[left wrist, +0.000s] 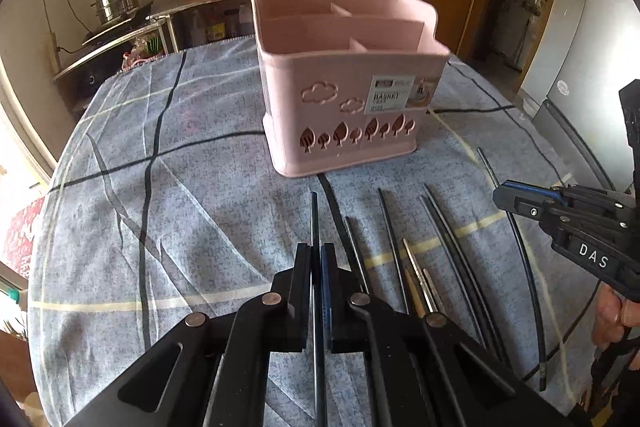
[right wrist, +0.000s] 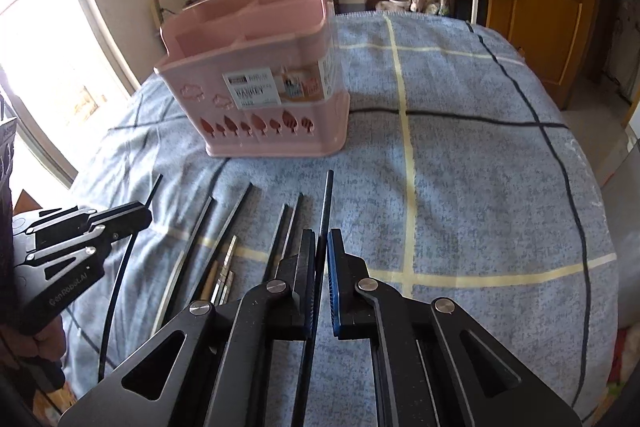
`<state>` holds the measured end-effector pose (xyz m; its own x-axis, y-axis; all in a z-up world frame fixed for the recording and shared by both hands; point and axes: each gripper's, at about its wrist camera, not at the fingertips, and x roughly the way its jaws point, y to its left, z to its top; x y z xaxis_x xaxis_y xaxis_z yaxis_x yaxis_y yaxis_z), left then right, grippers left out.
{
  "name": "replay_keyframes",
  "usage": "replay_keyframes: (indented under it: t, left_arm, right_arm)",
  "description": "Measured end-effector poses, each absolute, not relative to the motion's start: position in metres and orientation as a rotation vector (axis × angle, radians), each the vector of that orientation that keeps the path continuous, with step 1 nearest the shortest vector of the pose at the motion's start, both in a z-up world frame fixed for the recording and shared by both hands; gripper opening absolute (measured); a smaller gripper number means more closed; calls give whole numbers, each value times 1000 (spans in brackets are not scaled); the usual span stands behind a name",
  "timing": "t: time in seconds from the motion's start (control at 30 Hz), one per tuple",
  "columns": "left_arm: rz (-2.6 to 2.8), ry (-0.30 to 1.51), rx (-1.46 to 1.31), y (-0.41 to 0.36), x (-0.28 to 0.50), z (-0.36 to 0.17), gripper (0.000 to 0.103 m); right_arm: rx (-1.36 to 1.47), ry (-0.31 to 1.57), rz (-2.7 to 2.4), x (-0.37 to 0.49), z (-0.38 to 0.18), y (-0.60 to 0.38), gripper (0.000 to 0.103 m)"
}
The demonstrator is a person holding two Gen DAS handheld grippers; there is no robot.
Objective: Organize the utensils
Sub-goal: 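Lift both held chopsticks and carry them over the pink basket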
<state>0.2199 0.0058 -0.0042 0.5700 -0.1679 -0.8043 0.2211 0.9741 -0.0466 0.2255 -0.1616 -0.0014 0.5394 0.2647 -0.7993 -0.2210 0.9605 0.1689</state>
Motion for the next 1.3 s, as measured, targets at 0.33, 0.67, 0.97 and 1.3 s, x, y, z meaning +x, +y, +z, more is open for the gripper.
replay_keyframes:
  t: [0.33,0.67,0.97,1.3]
  left_arm:
    - [-243,775,15,25,216,75,4]
    - [-227,702,-16,40,210,116,4]
    - [-236,695,-23,43,198,125,4]
    - [-247,705,-3,38,174,126,5]
  right_arm:
    - [82,801,329,225,63,-170,5]
    - [98,690,330,216,108,-184,5]
    - [106,668,331,204,119,-193,5]
    - [82,676,326,182,120,-199,5]
